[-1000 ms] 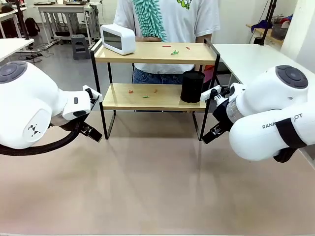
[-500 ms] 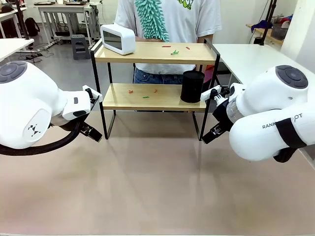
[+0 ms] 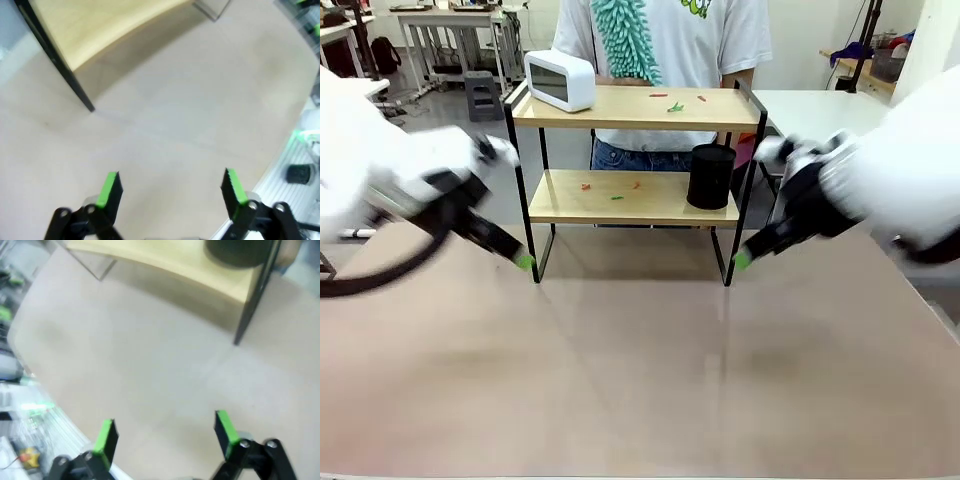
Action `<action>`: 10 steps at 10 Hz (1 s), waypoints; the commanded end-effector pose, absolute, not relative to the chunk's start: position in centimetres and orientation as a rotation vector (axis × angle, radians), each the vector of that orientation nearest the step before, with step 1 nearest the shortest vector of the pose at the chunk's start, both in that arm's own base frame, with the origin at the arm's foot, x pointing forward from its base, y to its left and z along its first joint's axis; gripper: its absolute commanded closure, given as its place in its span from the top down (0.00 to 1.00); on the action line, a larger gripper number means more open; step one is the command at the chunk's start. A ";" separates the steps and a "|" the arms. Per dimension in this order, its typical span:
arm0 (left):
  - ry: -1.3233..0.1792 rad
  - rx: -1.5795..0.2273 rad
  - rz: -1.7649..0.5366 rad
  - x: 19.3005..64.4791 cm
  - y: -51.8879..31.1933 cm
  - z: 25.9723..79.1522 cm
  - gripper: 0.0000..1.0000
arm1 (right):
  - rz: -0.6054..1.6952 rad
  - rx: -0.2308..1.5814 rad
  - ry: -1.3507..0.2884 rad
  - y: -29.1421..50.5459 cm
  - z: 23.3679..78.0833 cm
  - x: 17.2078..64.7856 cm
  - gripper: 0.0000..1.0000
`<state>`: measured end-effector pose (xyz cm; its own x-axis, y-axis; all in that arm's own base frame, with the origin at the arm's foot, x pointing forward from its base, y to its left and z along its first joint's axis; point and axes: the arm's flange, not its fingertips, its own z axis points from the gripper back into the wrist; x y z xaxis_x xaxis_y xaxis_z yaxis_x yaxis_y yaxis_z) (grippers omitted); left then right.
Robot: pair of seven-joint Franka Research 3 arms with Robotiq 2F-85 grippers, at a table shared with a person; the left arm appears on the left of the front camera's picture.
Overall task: Clean the shelf.
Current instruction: Pick up the Duster from the human.
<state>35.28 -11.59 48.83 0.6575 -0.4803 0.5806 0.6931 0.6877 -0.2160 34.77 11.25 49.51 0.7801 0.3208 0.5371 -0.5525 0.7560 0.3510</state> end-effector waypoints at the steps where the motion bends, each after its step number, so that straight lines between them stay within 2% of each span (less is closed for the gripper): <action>1: -0.594 -0.621 -0.528 30.7 0.5 52.4 1.00 | 0.269 0.779 -0.559 -0.4 55.8 30.6 1.00; 3: -0.772 -0.877 -0.286 28.6 9.7 49.6 1.00 | -0.045 1.058 -0.618 -10.7 51.8 28.9 1.00; 4: -0.841 -0.987 -0.183 28.2 12.8 46.7 1.00 | -0.186 1.118 -0.619 -13.9 48.1 28.6 1.00; 6: -0.906 -1.093 0.117 28.4 16.3 39.9 1.00 | -0.418 1.130 -0.553 -16.3 40.5 29.1 1.00; 7: -0.852 -1.074 0.203 29.3 16.5 37.7 1.00 | -0.440 1.015 -0.532 -14.5 39.0 30.1 1.00; 8: -0.845 -1.023 0.043 28.5 21.4 46.4 1.00 | -0.329 1.105 -0.559 -21.1 45.7 27.2 1.00; 10: -0.845 -1.023 0.043 28.5 21.4 46.4 1.00 | -0.329 1.105 -0.559 -21.1 45.7 27.2 1.00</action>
